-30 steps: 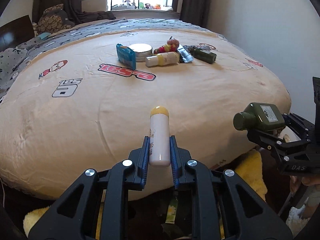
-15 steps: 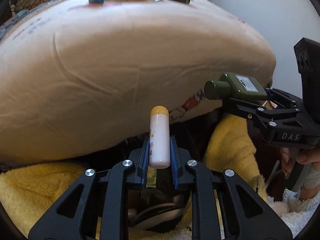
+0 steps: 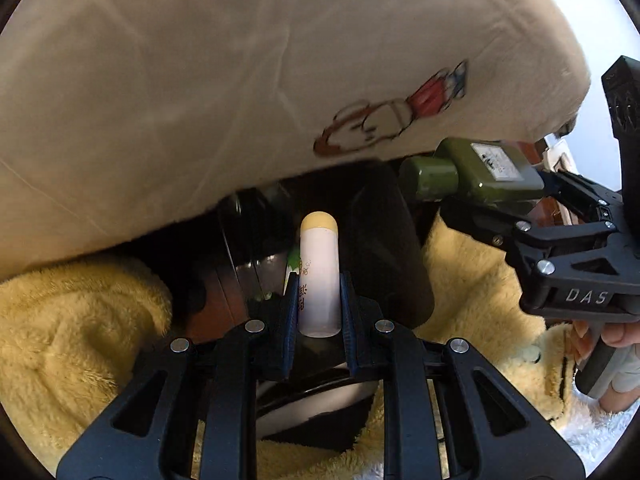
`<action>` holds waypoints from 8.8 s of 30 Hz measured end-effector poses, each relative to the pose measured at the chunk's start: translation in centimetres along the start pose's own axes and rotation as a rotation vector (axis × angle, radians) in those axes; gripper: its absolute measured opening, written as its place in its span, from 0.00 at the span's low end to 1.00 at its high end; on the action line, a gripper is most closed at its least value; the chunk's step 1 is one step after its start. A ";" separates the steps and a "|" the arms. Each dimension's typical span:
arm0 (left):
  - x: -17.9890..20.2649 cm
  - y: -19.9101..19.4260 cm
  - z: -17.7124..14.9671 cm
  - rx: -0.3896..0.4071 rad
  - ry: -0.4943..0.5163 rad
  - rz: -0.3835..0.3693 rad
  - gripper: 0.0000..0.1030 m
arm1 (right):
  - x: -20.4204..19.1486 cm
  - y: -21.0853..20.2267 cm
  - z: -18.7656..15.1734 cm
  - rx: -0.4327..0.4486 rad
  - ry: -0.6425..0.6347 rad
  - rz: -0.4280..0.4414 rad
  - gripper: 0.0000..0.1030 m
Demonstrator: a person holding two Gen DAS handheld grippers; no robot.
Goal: Collect trash
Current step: 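Open both tools to drop the tube and bottle into the bin, then grasp the blue wipes packet with the left tool while the right tool grasps the small green bottle, then carry the wipes packet and small green bottle down to the bin with both tools, then open both tools to drop the packet and bottle into the bin, then grasp the yellow bottle with the left tool while the right tool grasps the grey sock, then carry the yellow bottle and grey sock down to the bin with both tools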
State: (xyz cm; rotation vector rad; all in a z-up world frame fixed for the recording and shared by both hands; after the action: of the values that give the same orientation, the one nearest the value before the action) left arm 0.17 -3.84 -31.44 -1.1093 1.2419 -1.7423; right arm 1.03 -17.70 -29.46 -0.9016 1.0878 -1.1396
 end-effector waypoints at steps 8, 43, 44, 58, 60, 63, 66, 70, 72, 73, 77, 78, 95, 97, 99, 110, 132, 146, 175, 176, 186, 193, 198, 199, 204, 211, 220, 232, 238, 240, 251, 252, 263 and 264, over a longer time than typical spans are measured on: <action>-0.6 1.2 -0.1 -0.052 -0.010 -0.001 0.17 | 0.0 1.9 0.0 -0.044 0.023 0.003 0.87; -3.4 -17.0 9.5 0.430 -0.012 0.220 0.82 | 3.5 -13.5 12.0 0.446 0.020 -0.130 0.94; -3.9 -17.5 10.5 0.443 -0.023 0.222 0.82 | 3.6 -13.7 12.7 0.452 0.023 -0.132 0.94; -7.4 -20.3 23.7 0.548 -0.131 0.312 0.82 | 5.9 -13.0 24.2 0.494 0.013 -0.189 0.93; -8.0 -20.3 25.5 0.550 -0.152 0.324 0.81 | 6.0 -12.6 25.7 0.491 0.009 -0.196 0.92; -8.9 -19.7 27.5 0.537 -0.175 0.349 0.79 | 6.1 -11.7 27.3 0.475 0.002 -0.202 0.86; -9.7 -18.7 29.3 0.511 -0.187 0.368 0.69 | 6.1 -10.8 29.0 0.447 -0.009 -0.211 0.80; -10.6 -17.0 30.5 0.469 -0.203 0.351 0.52 | 6.3 -9.9 30.5 0.413 -0.010 -0.203 0.76; -11.0 -16.3 31.0 0.449 -0.209 0.333 0.44 | 6.3 -9.7 31.2 0.403 -0.014 -0.204 0.69; -11.1 -16.1 31.1 0.445 -0.212 0.323 0.40 | 6.2 -9.6 31.4 0.399 -0.016 -0.204 0.63; -11.2 -16.0 30.9 0.441 -0.208 0.298 0.27 | 5.9 -9.5 31.5 0.394 -0.030 -0.213 0.56; -11.2 -16.0 30.7 0.440 -0.203 0.297 0.26 | 5.7 -9.5 31.3 0.395 -0.035 -0.214 0.54; -6.5 -20.1 20.3 0.539 -0.055 0.245 0.10 | 2.9 -13.9 20.6 0.447 -0.114 -0.093 0.47; -5.1 -20.9 18.8 0.561 -0.021 0.239 0.10 | 2.1 -14.9 18.5 0.461 -0.134 -0.072 0.47; -3.5 -21.8 16.9 0.583 0.012 0.225 0.10 | 1.3 -15.6 16.8 0.468 -0.151 -0.051 0.46; 1.4 -22.5 7.2 0.598 0.096 0.145 0.10 | -2.3 -17.9 7.8 0.496 -0.201 0.032 0.46; 1.4 -7.0 0.8 0.215 0.102 0.021 0.10 | -2.1 -6.1 -0.1 0.150 -0.136 0.037 0.46; -0.5 1.2 -0.1 -0.006 0.034 -0.001 0.11 | -1.4 0.2 -1.9 -0.003 -0.053 0.042 0.47; -1.5 -8.7 2.8 0.236 0.026 0.152 0.89 | 1.6 -7.1 3.4 0.224 0.008 0.000 0.93; -1.4 -9.8 3.3 0.266 0.029 0.165 0.90 | 1.8 -7.9 3.9 0.247 0.004 -0.008 0.94; -3.3 -16.4 9.8 0.430 -0.033 0.194 0.92 | 2.5 -13.8 11.5 0.433 -0.030 -0.093 0.96; -4.1 -17.1 15.4 0.456 -0.034 0.201 0.92 | 3.9 -14.4 16.6 0.453 0.008 -0.122 0.96; -4.2 -16.2 19.6 0.454 -0.038 0.190 0.92 | 5.7 -14.4 21.2 0.490 0.037 -0.158 0.96; -4.1 -16.0 20.2 0.452 -0.038 0.187 0.92 | 6.0 -14.3 22.1 0.496 0.043 -0.152 0.96; -3.9 -14.9 24.1 0.442 -0.056 0.181 0.92 | 7.4 -13.6 27.5 0.513 0.056 -0.172 0.96; -2.4 -14.8 28.7 0.469 -0.067 0.165 0.92 | 8.5 -12.3 33.0 0.508 0.052 -0.191 0.78; -3.0 -12.9 31.6 0.444 -0.113 0.187 0.92 | 7.9 -9.9 36.6 0.444 0.010 -0.172 0.77; -3.0 -12.7 32.7 0.440 -0.099 0.187 0.78 | 6.6 -8.1 37.3 0.378 -0.026 -0.055 0.27; -2.8 -12.9 31.4 0.432 -0.068 0.187 0.78 | 5.9 -8.6 35.6 0.381 -0.050 -0.052 0.26; -2.8 -13.2 30.8 0.443 -0.066 0.178 0.78 | 5.7 -9.0 35.0 0.387 -0.059 -0.063 0.25; -3.0 -16.7 25.1 0.496 -0.059 0.182 0.78 | 4.0 -14.1 28.0 0.484 -0.105 -0.059 0.25; -2.7 -17.1 24.3 0.504 -0.052 0.181 0.78 | 3.7 -14.6 27.3 0.490 -0.108 -0.050 0.25; 0.8 -19.8 12.9 0.553 0.030 0.117 0.78 | -0.6 -18.1 13.2 0.508 -0.201 0.047 0.25; 0.9 -19.7 12.0 0.549 0.034 0.109 0.78 | -0.7 -18.1 12.1 0.503 -0.202 0.048 0.25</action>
State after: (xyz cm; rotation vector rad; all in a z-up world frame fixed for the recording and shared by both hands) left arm 9.58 -3.25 -10.31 -0.6774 0.7500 -1.8647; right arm 8.38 -20.54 -9.19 -0.5731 0.6114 -1.1806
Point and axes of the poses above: each gripper's, at about its wrist camera, not at the fingertips, and y roughly the way its jaws point, x to its right, z to its top, the point moved 5 cm from there along y, roughly the way its jaws point, and after that the axes turned 3 degrees about -x, right-handed, at the moved point
